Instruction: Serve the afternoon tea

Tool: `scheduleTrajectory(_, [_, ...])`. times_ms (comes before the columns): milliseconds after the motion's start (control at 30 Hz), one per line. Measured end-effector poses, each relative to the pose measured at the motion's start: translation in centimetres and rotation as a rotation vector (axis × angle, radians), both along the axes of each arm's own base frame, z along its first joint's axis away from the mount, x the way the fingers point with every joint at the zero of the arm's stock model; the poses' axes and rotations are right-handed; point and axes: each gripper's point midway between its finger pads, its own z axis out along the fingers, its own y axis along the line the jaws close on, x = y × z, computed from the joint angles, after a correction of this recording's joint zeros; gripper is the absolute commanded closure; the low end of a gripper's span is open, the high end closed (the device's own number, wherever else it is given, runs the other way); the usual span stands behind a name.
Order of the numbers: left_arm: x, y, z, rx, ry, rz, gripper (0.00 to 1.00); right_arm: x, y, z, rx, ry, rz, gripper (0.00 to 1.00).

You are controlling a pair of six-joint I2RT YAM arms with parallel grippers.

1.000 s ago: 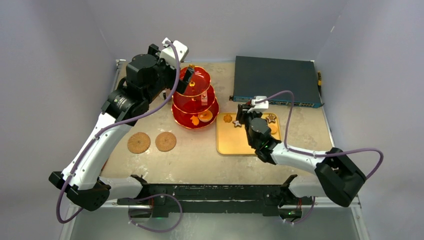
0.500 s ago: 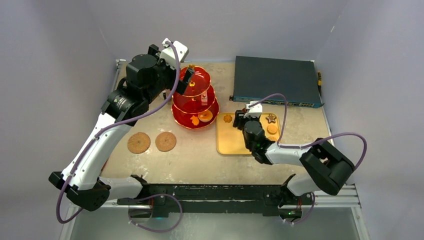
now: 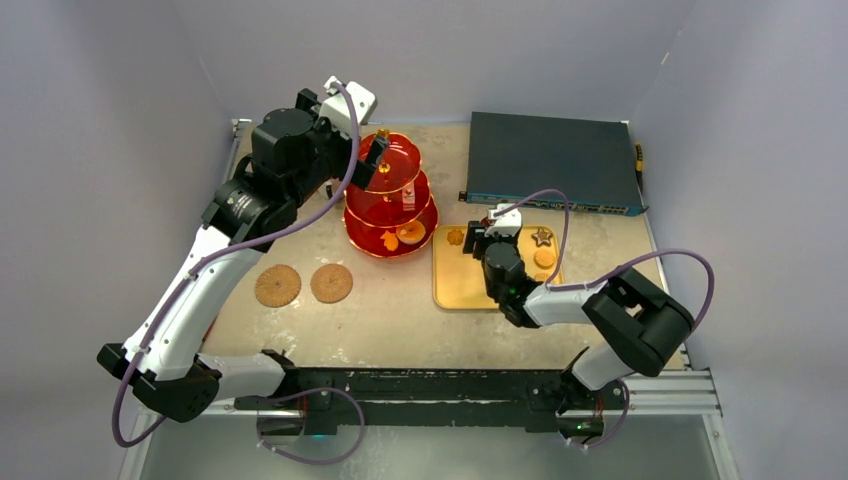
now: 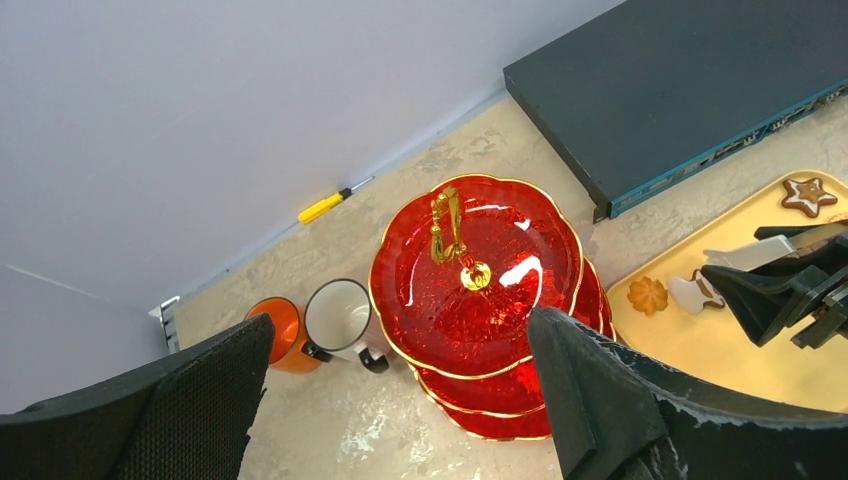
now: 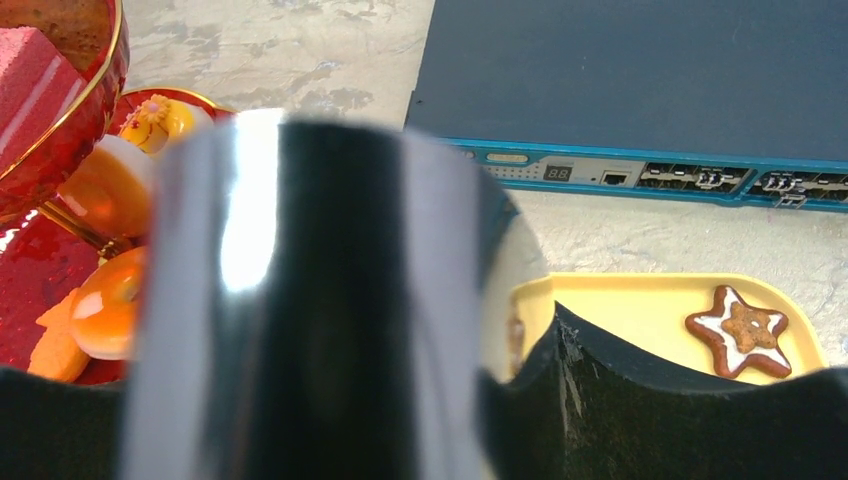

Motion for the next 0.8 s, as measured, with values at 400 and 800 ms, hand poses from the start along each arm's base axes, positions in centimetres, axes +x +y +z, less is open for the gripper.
scheduleTrajectory(400, [0.0, 0.0, 0.1, -0.002, -0.003, -0.001, 0.02, -0.5, 0.3, 0.0, 0.005, -0.011, -0.004, 0.51])
scheduleTrajectory(800, [0.0, 0.0, 0.2, -0.003, -0.004, -0.002, 0.02, -1.6, 0.0, 4.1, 0.066, -0.079, 0.012, 0.53])
